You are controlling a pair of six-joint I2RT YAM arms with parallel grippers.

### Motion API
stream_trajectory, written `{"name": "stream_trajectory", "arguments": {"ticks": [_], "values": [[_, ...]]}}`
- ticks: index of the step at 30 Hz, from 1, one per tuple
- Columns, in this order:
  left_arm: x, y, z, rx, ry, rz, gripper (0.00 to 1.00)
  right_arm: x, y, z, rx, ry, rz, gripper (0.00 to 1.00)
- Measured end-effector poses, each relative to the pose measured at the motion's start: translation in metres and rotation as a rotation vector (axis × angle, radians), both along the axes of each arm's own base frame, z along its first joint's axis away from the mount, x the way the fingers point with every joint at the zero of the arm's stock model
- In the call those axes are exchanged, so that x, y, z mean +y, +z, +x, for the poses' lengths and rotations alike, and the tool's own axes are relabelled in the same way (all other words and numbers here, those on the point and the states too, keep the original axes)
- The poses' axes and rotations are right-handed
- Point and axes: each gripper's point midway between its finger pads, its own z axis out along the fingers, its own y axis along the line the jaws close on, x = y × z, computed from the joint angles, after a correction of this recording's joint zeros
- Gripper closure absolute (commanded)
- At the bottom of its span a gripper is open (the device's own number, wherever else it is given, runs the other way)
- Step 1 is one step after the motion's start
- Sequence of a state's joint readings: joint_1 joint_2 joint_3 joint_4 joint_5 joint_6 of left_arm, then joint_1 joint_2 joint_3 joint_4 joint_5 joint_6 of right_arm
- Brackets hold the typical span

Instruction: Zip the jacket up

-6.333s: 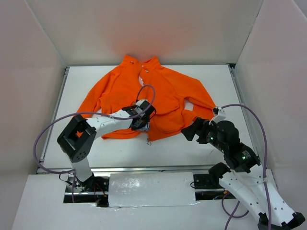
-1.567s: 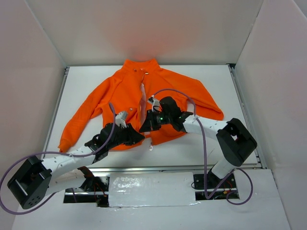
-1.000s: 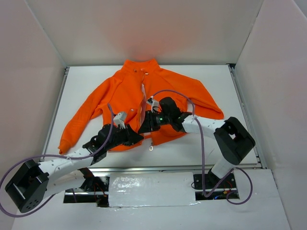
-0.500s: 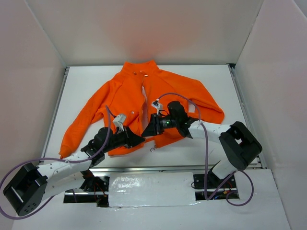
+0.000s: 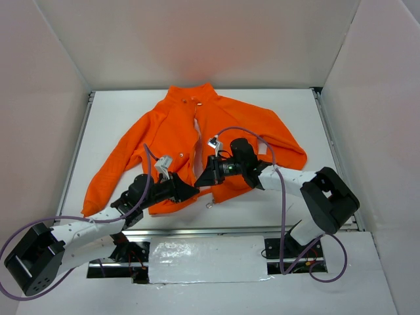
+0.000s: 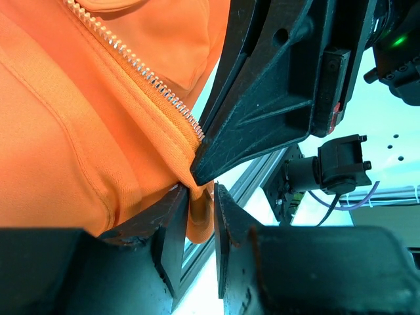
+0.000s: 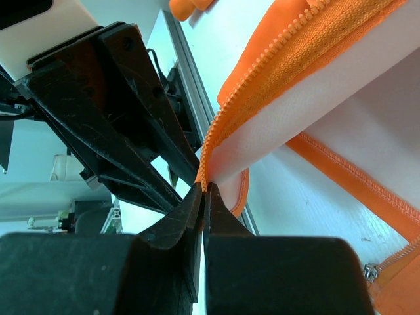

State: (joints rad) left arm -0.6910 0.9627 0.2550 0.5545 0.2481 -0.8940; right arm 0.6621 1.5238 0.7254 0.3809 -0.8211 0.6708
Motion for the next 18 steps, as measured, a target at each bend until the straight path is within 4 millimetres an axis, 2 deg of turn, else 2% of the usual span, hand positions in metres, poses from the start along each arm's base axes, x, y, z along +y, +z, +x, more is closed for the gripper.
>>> {"name": "stream_trajectory", "arguments": {"ticks": [6, 11, 15, 18], "values": [[0.0008, 0.0014, 0.0009, -0.005, 0.008, -0.002, 0.66, -0.0021, -0.0008, 0.0021, 0.002, -0.007, -0.004, 1.0], [0.0021, 0.0041, 0.0024, -0.014, 0.018, -0.006, 0.72, -0.0027, -0.0009, 0.0028, 0.002, -0.009, -0.004, 1.0], [0.0028, 0.0019, 0.0021, -0.01, 0.02, -0.002, 0.62, -0.0027, -0.0008, 0.0025, 0.003, -0.008, -0.004, 1.0], [0.0024, 0.0009, 0.0016, -0.008, 0.016, -0.002, 0.62, -0.0027, -0.0008, 0.0024, 0.003, -0.007, -0.004, 1.0]]}}
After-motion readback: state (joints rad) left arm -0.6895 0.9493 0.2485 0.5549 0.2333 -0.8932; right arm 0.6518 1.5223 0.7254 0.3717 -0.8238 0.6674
